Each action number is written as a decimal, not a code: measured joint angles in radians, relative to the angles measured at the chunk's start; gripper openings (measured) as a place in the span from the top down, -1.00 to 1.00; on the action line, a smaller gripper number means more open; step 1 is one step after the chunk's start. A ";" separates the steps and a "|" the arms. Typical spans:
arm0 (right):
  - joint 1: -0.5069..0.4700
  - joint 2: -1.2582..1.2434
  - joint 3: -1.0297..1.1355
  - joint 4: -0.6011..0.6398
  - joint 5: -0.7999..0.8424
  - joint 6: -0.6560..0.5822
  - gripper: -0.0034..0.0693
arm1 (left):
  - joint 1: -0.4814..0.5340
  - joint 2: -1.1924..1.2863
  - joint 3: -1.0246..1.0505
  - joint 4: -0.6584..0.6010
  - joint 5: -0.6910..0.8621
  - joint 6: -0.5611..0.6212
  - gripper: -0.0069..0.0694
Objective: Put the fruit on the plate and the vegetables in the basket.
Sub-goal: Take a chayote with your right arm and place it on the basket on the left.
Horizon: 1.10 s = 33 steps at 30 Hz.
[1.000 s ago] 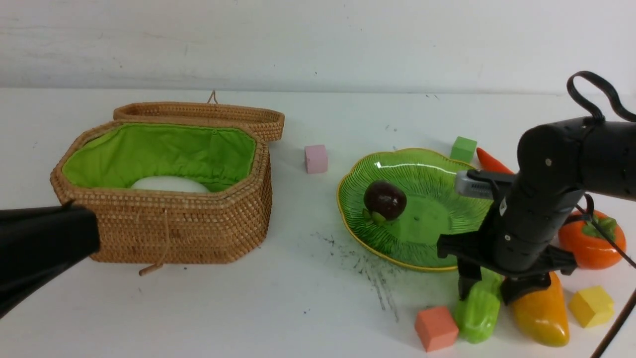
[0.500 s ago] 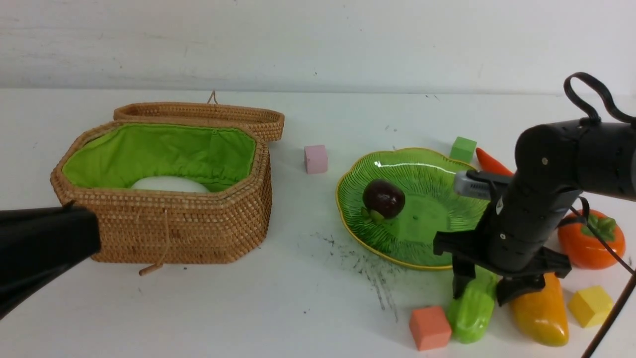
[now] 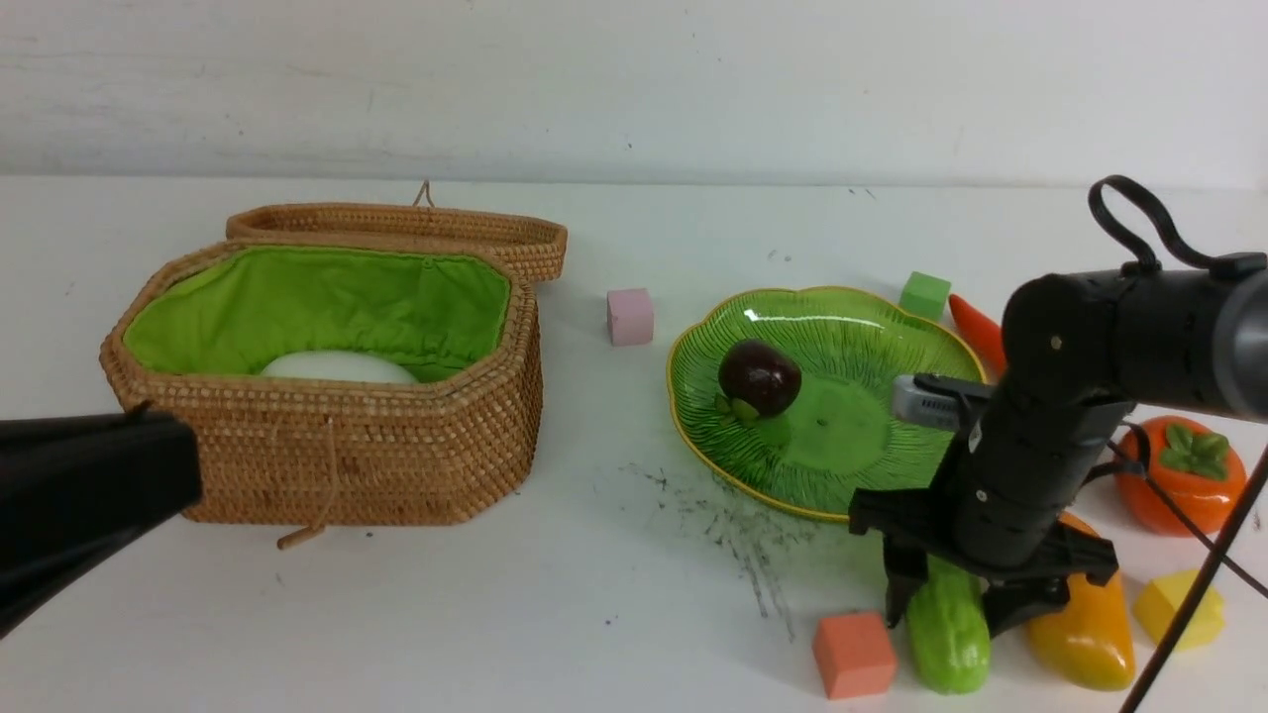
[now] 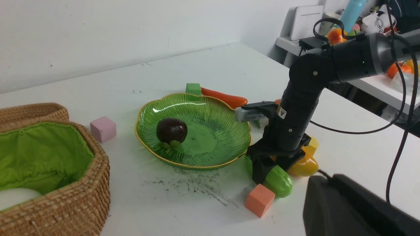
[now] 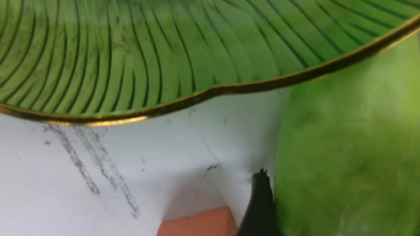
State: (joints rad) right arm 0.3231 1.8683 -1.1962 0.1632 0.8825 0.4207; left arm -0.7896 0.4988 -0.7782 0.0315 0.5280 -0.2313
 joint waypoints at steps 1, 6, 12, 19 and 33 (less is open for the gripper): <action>0.000 0.000 0.000 -0.001 -0.001 0.000 -0.41 | 0.000 0.000 0.000 0.000 0.000 0.003 0.85; 0.000 0.000 0.000 -0.021 0.003 -0.001 -0.33 | 0.000 0.000 0.000 0.000 0.000 0.022 0.85; 0.000 -0.008 0.000 -0.047 0.060 -0.019 -0.33 | 0.000 0.000 0.000 -0.001 -0.001 0.023 0.85; 0.000 -0.158 0.000 -0.044 0.133 -0.028 -0.33 | 0.000 0.000 0.000 -0.001 -0.001 0.026 0.85; 0.147 -0.345 -0.236 0.297 -0.032 -0.558 -0.33 | 0.000 0.000 0.000 0.350 0.103 -0.191 0.85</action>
State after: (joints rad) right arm 0.4697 1.5236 -1.4322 0.4606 0.8506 -0.1372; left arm -0.7896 0.4988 -0.7782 0.3810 0.6313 -0.4227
